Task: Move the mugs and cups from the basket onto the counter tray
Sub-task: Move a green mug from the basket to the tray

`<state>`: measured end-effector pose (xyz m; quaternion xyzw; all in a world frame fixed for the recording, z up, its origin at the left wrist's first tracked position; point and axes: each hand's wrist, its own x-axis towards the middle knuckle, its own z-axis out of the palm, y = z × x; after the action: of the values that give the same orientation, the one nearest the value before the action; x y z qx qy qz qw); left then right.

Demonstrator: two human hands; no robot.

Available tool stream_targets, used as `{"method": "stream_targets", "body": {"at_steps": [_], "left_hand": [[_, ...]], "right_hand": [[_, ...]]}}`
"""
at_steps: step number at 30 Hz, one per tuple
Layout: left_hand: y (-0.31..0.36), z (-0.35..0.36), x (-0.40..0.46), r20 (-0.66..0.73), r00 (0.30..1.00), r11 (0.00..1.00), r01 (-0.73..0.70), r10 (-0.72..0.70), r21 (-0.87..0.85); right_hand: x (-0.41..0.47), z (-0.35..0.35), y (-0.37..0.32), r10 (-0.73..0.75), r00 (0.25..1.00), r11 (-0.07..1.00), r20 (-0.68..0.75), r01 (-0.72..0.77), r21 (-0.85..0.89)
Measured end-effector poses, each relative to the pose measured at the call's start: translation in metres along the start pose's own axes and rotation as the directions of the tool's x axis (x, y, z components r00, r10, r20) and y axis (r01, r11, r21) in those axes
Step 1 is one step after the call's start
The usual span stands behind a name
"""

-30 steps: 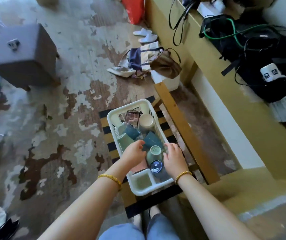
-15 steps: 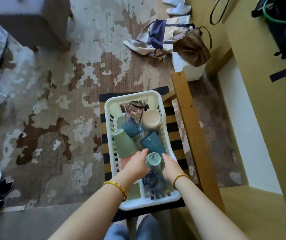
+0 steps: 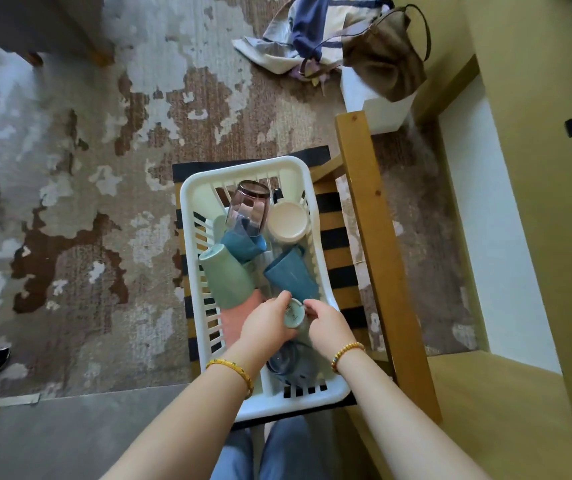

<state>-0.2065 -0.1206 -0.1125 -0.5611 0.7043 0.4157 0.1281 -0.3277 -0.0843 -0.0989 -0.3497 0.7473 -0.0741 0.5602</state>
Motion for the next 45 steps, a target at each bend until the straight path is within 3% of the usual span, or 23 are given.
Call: {"method": "stream_targets", "body": {"at_steps": [8,13,19,23,26,35,45], "left_hand": [[-0.021,-0.013,-0.014,-0.052,0.998,0.99,-0.041,0.034,-0.133],[-0.036,-0.026,-0.013,-0.023,1.0,0.973,-0.018,0.013,-0.228],[-0.047,-0.025,-0.01,-0.001,0.999,0.964,-0.033,0.034,-0.264],[-0.053,-0.029,-0.013,0.001,1.0,0.94,-0.023,0.025,-0.34],[-0.052,-0.033,-0.016,0.004,1.0,0.908,-0.003,0.005,-0.42],[-0.061,-0.065,-0.037,0.11,0.994,0.778,0.078,-0.012,-0.624],[-0.021,-0.131,-0.081,0.106,0.988,0.718,-0.005,0.109,-0.696]], "right_hand": [[-0.006,0.014,-0.002,0.009,1.0,1.0,0.001,-0.009,0.007],[-0.008,0.023,-0.006,-0.084,0.996,0.996,0.004,0.084,0.01],[0.0,0.023,-0.004,-0.175,0.983,0.959,-0.055,0.158,-0.237],[0.003,0.017,0.002,-0.252,0.967,0.842,-0.039,0.2,-0.5],[0.006,0.014,-0.002,-0.272,0.962,0.806,-0.023,0.215,-0.551],[-0.007,0.008,-0.026,-0.245,0.967,0.933,-0.077,0.214,-0.289],[-0.079,-0.026,-0.082,-0.128,0.953,0.98,-0.275,0.164,0.113]]}}
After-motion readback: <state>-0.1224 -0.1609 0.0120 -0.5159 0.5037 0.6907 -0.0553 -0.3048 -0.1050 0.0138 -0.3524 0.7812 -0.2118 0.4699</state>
